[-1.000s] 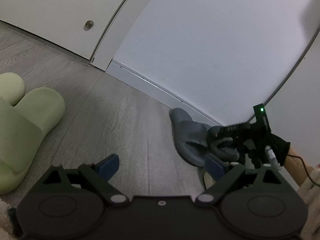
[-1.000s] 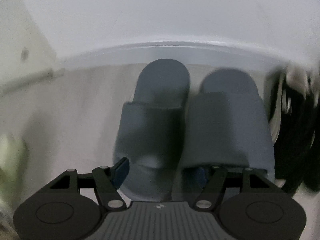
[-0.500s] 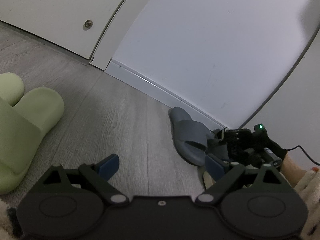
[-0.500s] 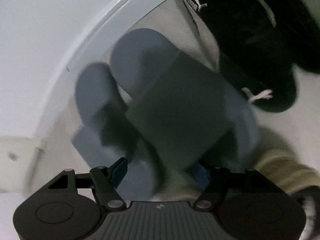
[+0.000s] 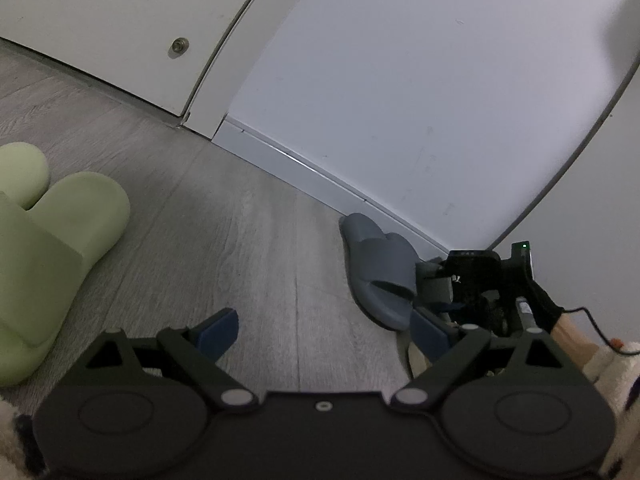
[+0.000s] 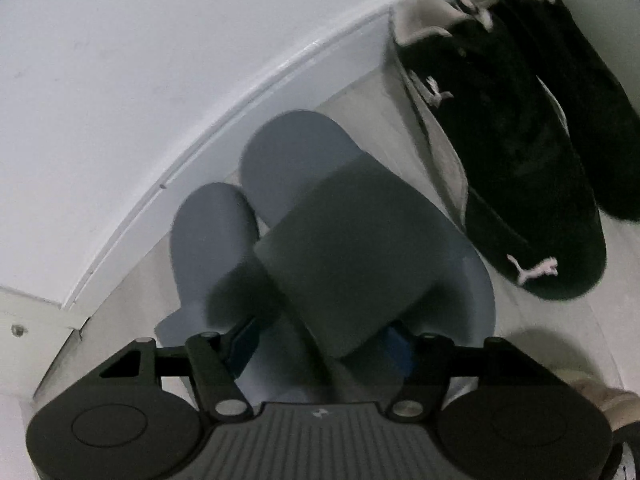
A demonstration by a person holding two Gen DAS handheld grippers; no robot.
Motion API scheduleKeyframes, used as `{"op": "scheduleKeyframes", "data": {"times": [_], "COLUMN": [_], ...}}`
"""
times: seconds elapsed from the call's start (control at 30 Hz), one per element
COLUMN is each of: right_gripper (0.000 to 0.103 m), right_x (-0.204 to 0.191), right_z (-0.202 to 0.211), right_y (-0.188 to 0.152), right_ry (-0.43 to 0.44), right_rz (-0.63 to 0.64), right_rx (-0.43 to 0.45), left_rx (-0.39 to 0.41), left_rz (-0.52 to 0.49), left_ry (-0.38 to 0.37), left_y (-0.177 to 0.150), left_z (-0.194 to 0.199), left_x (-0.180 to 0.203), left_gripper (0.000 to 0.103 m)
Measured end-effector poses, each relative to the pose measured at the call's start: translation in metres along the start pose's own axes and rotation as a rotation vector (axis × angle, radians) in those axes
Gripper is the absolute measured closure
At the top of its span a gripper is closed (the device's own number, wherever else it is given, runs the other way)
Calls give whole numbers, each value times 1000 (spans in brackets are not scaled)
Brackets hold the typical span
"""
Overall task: Organize scattered shoes
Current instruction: 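Lower the blue-gray slides beside the Puma sneakers and open the right tool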
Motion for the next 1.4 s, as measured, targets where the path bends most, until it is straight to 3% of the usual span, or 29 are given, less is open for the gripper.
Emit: {"op": "scheduleKeyframes", "data": {"times": [0.1, 0.2, 0.27, 0.33, 0.47, 0.57, 0.67, 0.73, 0.8, 1.0, 1.13, 1.2, 1.23, 1.33, 1.4], "right_gripper": [34, 33, 23, 21, 20, 19, 27, 26, 26, 25, 4, 3, 3, 3, 5], "right_x": [-1, -13, -41, -67, -107, -123, -124, -124, -113, -99, -82, -62, -58, -9, 16], "right_z": [12, 33, 40, 33, -3, -41, -46, -48, -43, -12, 56, 83, 84, 105, 112], "right_y": [-24, -43, -59, -70, -83, -80, -75, -71, -62, -69, -102, -114, -115, -134, -140], "right_ry": [-134, -283, -299, -272, -265, -351, -456, -515, -466, -387, -282, -293, -296, -328, -391], "right_rz": [113, 265, 402, 524, 665, 690, 690, 682, 612, 651, 679, 698, 701, 736, 756], "right_rx": [9, 150, 298, 362, 362, 329, 365, 385, 366, 435, 524, 529, 518, 376, 333], "left_rx": [5, 10, 10, 8, 8, 9, 10, 12, 16, 22, 35, 39, 39, 38, 39], "left_rz": [-2, -7, -13, -12, -5, 3, 6, 4, 0, -8, -7, -13, -16, -22, -24], "left_ry": [-3, -8, -9, -9, -6, -3, -6, -9, -14, -12, -9, -6, -5, -2, 0], "left_y": [0, 0, 0, 0, 0, 1, 2, 3, 3, 3, 4, 4, 4, 4, 4], "left_z": [1, 2, 3, 3, 5, 4, 5, 5, 7, 10, 13, 13, 14, 14, 15], "left_x": [1, 2, 2, 1, -2, -3, -3, -3, -2, -6, -8, -7, -7, -6, -6], "left_gripper": [10, 10, 10, 10, 10, 10, 10, 10, 10, 10, 10, 10, 10, 10, 10]}}
Point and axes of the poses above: each gripper's, at about its wrist camera, not at the fingertips, and z roughly against the way its jaws point, x to its right, y to its top, the point moved 10 cm from there along -z, roughly the way its jaws point, and after that the axes turned 12 degrees about -x, right-handed, at the moved point
